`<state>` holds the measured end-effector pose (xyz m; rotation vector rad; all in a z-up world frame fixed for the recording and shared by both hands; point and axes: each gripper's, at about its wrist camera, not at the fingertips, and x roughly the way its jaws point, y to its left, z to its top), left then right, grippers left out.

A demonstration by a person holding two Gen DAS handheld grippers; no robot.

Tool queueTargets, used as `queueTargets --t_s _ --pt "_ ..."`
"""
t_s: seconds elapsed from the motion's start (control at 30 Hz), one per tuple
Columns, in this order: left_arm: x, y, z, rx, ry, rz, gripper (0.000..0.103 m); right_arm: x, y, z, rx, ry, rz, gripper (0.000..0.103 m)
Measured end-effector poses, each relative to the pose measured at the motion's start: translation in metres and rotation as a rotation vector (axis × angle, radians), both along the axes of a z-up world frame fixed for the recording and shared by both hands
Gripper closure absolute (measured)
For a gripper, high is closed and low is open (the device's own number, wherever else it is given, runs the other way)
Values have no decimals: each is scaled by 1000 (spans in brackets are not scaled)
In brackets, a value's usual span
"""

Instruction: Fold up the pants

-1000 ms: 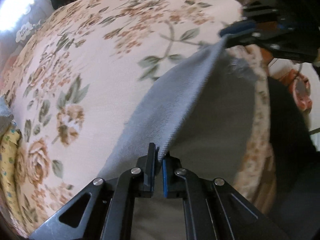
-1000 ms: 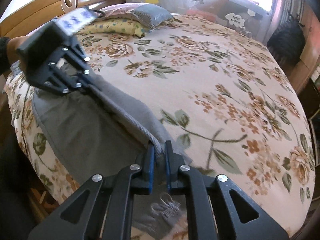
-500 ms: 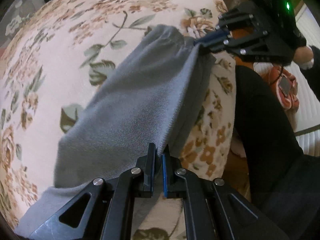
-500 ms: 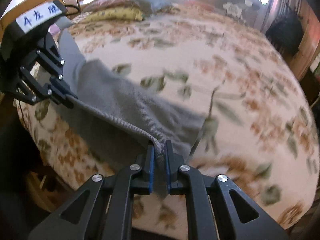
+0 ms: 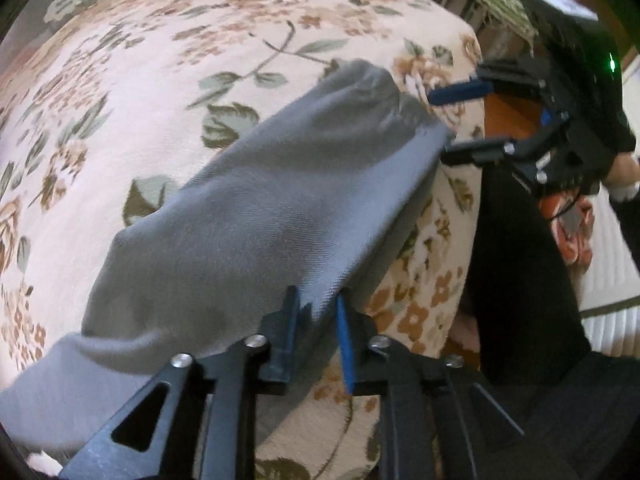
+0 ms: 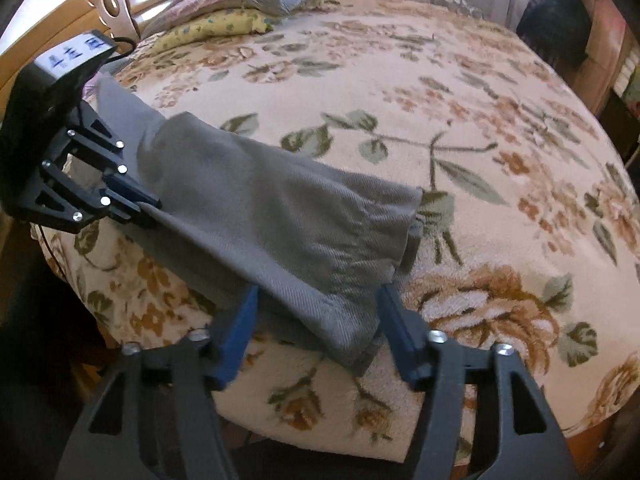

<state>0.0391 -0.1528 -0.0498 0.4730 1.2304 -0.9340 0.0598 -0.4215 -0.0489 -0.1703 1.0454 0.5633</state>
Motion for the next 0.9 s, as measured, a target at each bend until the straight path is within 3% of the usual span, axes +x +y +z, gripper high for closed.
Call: queueTargets --t_s 0.03,0.1,0.27,0.4,0.63,0.9 --pt "0 4 4 -13 -5 12 76 -2 1 3 9 -2 -3 39" --pt "0 14 11 -35 -8 44 61 -5 4 10 35 -12 -7 39" --pt "3 52 27 -92 -12 167 59 -6 24 20 92 -20 13 39" --pt "6 110 43 -150 -5 336 49 -5 54 29 158 -22 47 39" --pt "19 198 56 -195 3 613 49 0 129 37 215 -30 165 39" --pt "25 235 55 -198 -3 739 49 5 197 43 236 -32 275 39"
